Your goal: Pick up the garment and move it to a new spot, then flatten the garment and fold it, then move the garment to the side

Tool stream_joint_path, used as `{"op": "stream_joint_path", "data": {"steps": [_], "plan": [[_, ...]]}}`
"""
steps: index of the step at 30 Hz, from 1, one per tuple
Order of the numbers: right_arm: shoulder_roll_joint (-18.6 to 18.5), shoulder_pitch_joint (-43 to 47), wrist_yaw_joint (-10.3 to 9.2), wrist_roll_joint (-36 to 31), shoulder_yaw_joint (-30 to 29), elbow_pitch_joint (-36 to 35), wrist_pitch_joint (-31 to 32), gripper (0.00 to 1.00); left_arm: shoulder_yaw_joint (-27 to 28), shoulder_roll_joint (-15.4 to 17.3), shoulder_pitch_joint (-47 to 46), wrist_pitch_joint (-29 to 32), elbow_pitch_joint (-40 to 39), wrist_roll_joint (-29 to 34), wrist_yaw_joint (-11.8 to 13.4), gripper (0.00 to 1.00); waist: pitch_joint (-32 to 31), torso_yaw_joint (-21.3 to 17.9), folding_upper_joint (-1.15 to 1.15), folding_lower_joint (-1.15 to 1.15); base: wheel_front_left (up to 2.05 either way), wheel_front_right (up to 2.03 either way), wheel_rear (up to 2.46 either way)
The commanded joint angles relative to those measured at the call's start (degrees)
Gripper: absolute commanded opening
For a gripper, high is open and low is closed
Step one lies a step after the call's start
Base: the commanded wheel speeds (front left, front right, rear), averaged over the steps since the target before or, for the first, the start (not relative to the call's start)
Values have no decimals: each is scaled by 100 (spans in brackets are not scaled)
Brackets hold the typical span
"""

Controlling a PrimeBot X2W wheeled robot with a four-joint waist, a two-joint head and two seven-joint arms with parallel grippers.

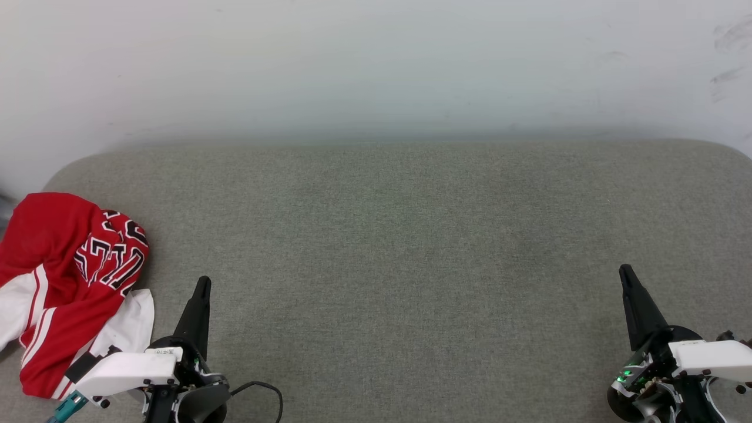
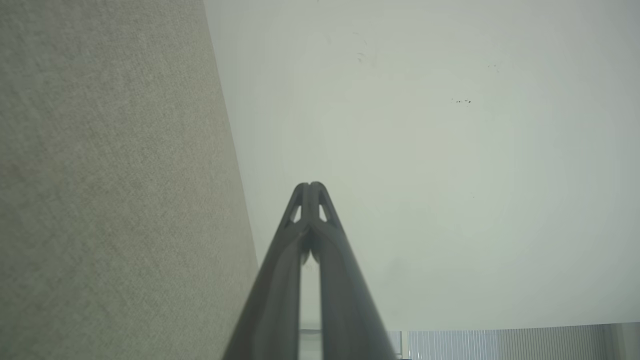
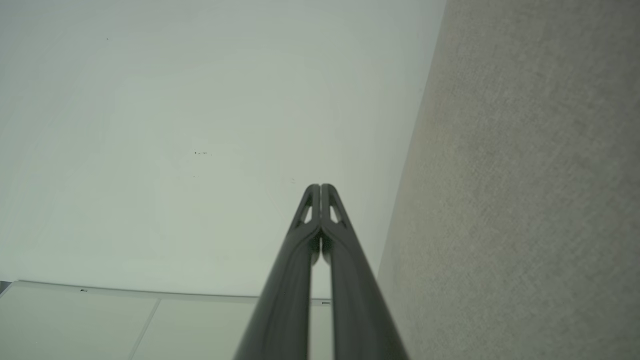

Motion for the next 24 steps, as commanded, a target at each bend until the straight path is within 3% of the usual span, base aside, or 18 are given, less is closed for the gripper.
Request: {"op": "stream_joint_path", "data": {"steps": [1, 22, 23, 24], "plan": [[18, -73, -2, -25, 1, 5, -3, 0, 10, -14, -40, 11, 0, 8, -13, 0, 0, 0, 0, 0, 0, 0, 0], [18, -73, -2, -25, 2, 5, -4, 0, 10, -14, -40, 10, 0, 8, -13, 0, 0, 0, 0, 0, 0, 0, 0], [0, 0, 0, -1, 0, -2, -1, 100, -3, 0, 0, 0, -1, 0, 1, 100, 0, 0, 0, 0, 0, 0, 0], [0, 26, 0, 1, 4, 40, -2, 100, -12, -2, 21, -2, 40, 0, 2, 100, 0, 0, 0, 0, 0, 0, 0]]}}
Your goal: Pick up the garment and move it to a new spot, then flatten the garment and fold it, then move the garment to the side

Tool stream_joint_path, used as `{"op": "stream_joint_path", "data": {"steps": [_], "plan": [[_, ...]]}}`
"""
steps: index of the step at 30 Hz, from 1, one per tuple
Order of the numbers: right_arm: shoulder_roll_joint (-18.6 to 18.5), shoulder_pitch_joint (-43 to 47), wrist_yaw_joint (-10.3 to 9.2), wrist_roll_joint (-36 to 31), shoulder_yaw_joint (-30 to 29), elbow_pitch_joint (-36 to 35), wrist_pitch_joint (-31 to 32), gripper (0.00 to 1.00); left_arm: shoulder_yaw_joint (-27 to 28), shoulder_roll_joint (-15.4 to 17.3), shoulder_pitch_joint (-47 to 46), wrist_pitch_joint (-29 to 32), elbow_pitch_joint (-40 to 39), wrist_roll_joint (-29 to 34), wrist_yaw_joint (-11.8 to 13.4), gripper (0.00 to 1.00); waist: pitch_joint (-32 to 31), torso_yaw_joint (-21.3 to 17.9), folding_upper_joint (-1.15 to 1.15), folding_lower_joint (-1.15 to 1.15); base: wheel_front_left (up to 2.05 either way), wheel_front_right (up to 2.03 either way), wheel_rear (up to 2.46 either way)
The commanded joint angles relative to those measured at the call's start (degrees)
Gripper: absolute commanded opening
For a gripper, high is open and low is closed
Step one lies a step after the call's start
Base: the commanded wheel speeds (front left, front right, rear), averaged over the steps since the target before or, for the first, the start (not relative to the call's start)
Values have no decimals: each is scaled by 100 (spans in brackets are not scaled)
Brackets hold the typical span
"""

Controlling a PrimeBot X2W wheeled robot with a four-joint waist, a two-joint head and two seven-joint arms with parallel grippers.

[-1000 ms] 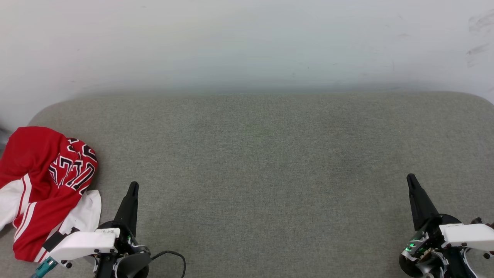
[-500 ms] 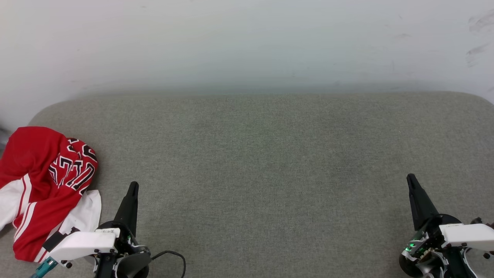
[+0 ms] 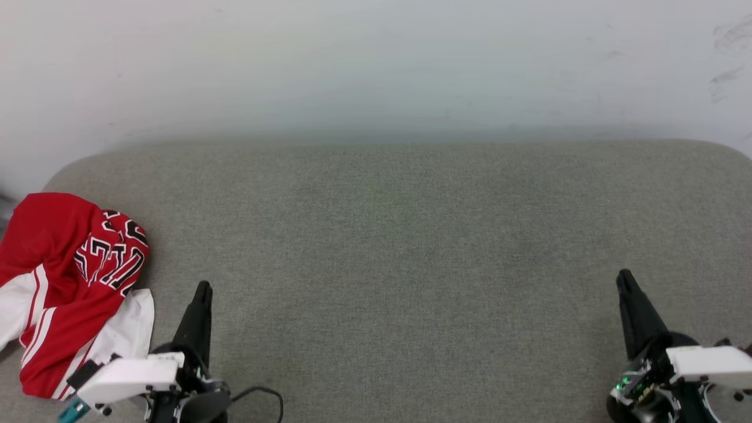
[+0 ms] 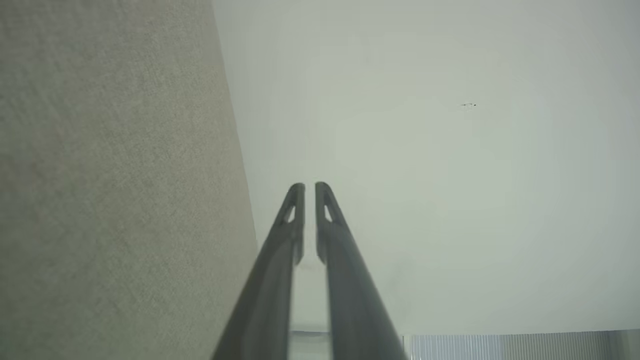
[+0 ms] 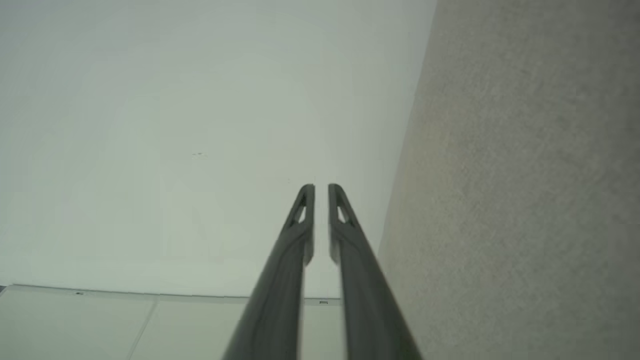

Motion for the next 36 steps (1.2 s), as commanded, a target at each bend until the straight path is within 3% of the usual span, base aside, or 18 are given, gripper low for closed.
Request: {"op": "stream_joint_path", "data": {"steps": [1, 14, 23, 36], "plan": [[2, 43, -1, -1, 3, 43, -4, 100, -8, -4, 42, -3, 43, 2, 0, 100, 0, 0, 0, 0, 0, 0, 0], [-5, 186, -1, -261, 248, -268, -341, 100, -440, 14, 89, -340, -235, 186, 1, 100, -13, 20, 0, 0, 0, 0, 0], [-165, 242, -1, -1764, 373, -459, -625, 100, -632, 90, 121, -625, -454, 1466, 1, 100, -34, 15, 0, 0, 0, 0, 0], [-16, 356, -1, -4017, 296, -917, -782, 100, -805, 131, 150, -916, -678, 3482, 2, 100, -51, 6, 0, 0, 0, 0, 0]]}}
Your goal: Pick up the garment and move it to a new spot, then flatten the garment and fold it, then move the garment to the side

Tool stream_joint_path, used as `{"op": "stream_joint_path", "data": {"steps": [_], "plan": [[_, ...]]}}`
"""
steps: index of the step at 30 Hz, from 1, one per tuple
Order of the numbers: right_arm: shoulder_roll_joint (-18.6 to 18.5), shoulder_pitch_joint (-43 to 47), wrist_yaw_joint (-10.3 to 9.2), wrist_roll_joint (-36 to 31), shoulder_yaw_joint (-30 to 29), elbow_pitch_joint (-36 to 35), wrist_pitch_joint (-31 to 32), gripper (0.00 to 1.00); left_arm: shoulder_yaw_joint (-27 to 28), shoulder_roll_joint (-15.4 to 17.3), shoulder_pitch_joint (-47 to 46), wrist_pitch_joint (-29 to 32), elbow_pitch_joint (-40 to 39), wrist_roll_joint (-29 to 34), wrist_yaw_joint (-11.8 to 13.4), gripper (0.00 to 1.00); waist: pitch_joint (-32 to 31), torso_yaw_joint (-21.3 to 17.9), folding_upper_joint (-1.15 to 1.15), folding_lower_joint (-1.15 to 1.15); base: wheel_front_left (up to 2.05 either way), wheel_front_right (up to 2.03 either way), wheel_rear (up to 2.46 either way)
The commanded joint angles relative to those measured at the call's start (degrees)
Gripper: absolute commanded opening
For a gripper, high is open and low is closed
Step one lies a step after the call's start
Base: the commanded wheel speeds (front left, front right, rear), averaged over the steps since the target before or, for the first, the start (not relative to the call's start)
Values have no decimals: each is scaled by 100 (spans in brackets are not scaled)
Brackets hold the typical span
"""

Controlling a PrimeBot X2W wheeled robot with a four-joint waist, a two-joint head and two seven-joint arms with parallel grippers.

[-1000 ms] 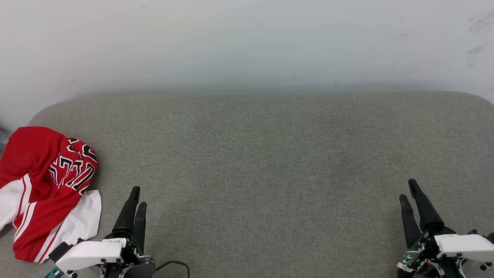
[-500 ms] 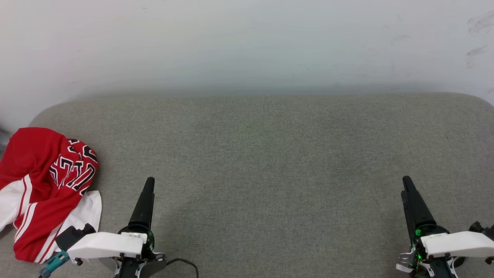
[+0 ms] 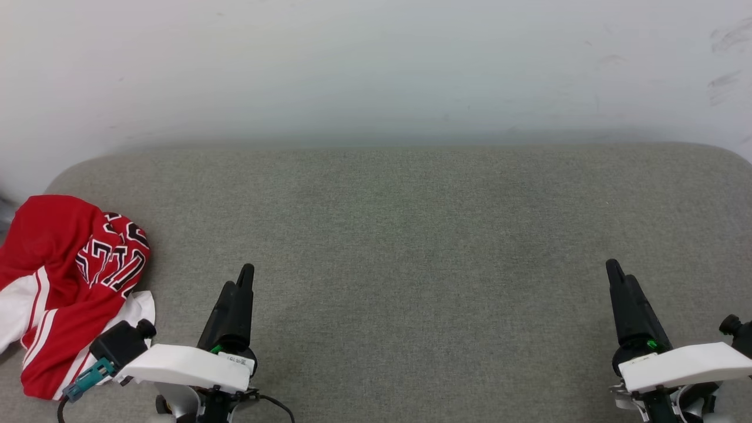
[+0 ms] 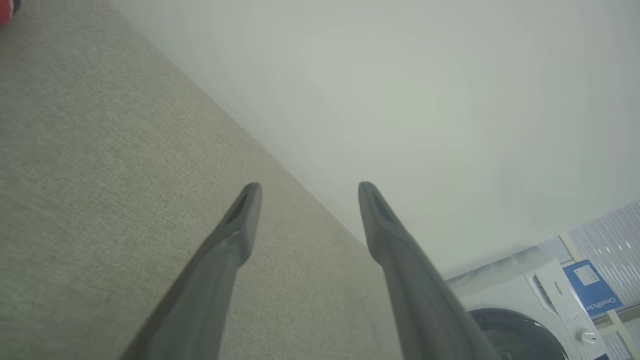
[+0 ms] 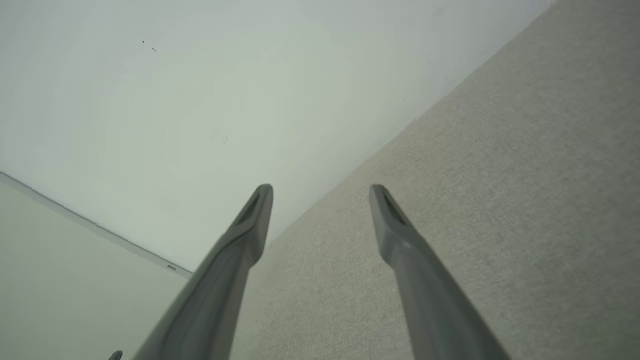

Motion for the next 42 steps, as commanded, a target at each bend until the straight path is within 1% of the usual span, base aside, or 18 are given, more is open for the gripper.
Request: {"op": "stream_joint_path", "data": {"steps": [1, 12, 20, 33, 42], "plan": [[6, -11, 0, -266, 7, -166, -33, 100, -23, 63, -40, -53, -127, 249, 6, 100, 3, -2, 0, 0, 0, 0, 0], [-9, 43, 0, -1648, 143, -495, -2, 100, -159, 184, -11, -271, -293, 1489, 68, 100, 12, -15, 0, 0, 0, 0, 0], [-41, 106, 0, -2438, 139, -626, 53, 100, -308, 271, 14, -411, -304, 2150, 104, 100, 9, -7, 0, 0, 0, 0, 0], [6, 227, 0, -3406, 79, -806, 74, 100, -433, 359, 41, -620, -233, 3009, 252, 100, -16, 17, 0, 0, 0, 0, 0], [26, 273, 0, -3947, 15, -895, 87, 100, -458, 383, 64, -754, -134, 3479, 350, 100, -25, 34, 0, 0, 0, 0, 0]]}}
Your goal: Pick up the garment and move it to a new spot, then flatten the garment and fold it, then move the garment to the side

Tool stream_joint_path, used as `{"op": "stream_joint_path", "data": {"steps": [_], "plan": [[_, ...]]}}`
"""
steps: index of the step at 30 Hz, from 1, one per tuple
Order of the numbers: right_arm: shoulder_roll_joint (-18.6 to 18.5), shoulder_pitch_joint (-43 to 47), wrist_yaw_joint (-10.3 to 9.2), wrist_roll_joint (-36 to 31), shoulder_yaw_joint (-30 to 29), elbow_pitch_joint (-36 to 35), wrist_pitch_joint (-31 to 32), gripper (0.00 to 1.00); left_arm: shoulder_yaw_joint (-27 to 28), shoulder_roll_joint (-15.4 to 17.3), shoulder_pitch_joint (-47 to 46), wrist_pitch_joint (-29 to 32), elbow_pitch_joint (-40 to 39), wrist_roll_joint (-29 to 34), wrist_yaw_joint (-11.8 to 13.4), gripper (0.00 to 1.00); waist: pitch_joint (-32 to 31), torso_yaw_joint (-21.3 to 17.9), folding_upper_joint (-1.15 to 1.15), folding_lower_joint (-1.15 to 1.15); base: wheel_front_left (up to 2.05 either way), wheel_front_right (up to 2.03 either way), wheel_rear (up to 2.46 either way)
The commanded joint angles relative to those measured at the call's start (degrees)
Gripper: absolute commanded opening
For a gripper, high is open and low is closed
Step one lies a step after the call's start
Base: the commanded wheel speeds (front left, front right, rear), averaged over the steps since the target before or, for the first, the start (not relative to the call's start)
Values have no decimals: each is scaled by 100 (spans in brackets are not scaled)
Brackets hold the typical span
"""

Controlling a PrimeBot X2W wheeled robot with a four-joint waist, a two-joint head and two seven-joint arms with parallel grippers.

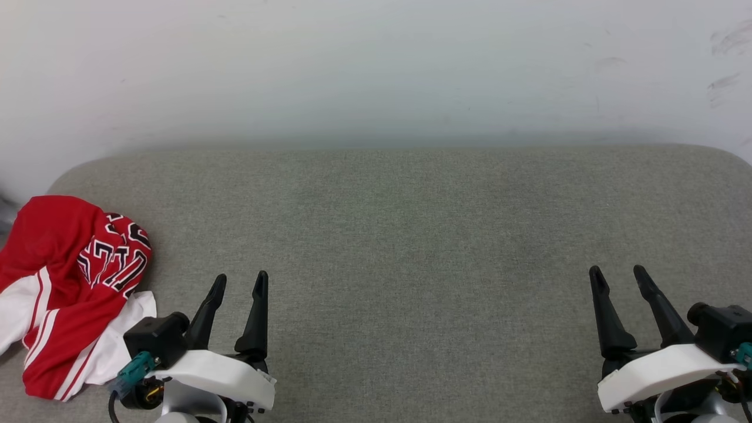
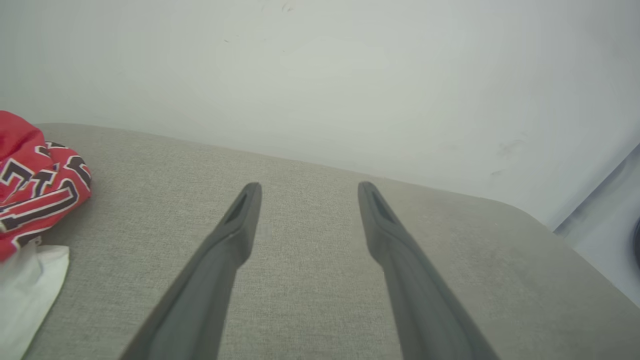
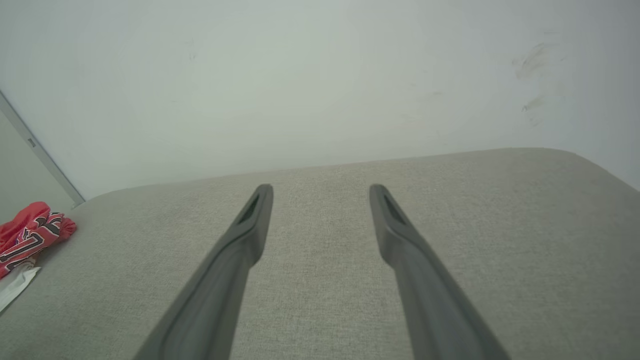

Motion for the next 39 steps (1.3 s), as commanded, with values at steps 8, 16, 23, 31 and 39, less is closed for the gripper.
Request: {"op": "stream_joint_path", "data": {"steps": [8, 16, 23, 31, 39], "plan": [[16, 40, 0, -400, -72, -156, -13, 100, -36, 40, 5, -141, 19, 441, 69, 100, -4, 16, 0, 0, 0, 0, 0], [18, 110, 0, -690, -132, -211, -50, 100, -69, 22, -22, -244, 104, 761, 23, 100, -3, 49, 0, 0, 0, 0, 0], [18, 145, -1, -903, -235, -266, -96, 100, -48, -30, -34, -322, 146, 983, 4, 100, -1, 153, 0, 0, 0, 0, 0], [18, 218, -1, -1006, -245, -365, -129, 100, -12, -107, -110, -418, 228, 1209, 1, 100, 7, 541, 0, 0, 0, 0, 0], [18, 247, -1, -1145, -212, -465, -149, 100, 93, -165, -205, -506, 260, 1446, 39, 100, 2, 1339, 0, 0, 0, 0, 0]]}}
